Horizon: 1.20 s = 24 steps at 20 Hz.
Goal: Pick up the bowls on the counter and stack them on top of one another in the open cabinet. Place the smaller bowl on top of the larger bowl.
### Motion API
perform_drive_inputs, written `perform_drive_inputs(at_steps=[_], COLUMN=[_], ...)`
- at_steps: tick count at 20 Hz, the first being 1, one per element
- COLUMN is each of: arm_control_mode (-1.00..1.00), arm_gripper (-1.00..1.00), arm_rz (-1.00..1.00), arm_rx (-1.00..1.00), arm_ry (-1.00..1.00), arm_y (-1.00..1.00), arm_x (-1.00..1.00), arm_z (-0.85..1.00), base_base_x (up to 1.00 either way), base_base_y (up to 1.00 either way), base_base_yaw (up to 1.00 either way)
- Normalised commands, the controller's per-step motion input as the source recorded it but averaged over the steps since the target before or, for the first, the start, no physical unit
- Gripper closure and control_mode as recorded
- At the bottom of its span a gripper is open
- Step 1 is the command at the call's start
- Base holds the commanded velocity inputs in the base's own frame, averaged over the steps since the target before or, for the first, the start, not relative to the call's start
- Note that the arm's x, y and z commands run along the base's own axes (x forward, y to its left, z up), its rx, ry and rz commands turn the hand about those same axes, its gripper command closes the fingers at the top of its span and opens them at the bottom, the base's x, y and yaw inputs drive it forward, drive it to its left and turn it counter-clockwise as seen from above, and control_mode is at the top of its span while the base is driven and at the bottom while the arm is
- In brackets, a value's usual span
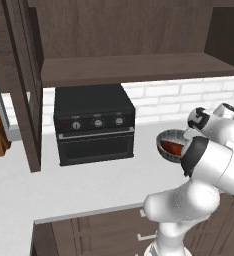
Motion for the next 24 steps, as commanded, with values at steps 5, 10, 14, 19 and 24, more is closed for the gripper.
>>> perform_drive_inputs(at_steps=[5,10,14,19,24], arm_control_mode=[-1.0,-1.0,-1.0,-1.0,-1.0], arm_gripper=[1.0,1.0,1.0,1.0,1.0], arm_rz=[-0.26,-0.34,-0.35,-0.25,-0.09], arm_rx=[0.0,0.0,0.01,0.05,0.02], arm_ry=[0.0,-0.05,-0.02,-0.07,-0.22], arm_y=[0.35,0.44,0.36,0.3,0.11], arm_x=[-0.48,-0.55,-0.58,-0.57,-0.47], arm_z=[0.74,0.77,0.84,0.98,1.0], base_base_x=[0.0,0.0,0.0,0.0,0.0], base_base_y=[0.0,0.0,0.0,0.0,0.0], base_base_yaw=[0.0,0.0,0.0,0.0,0.0])
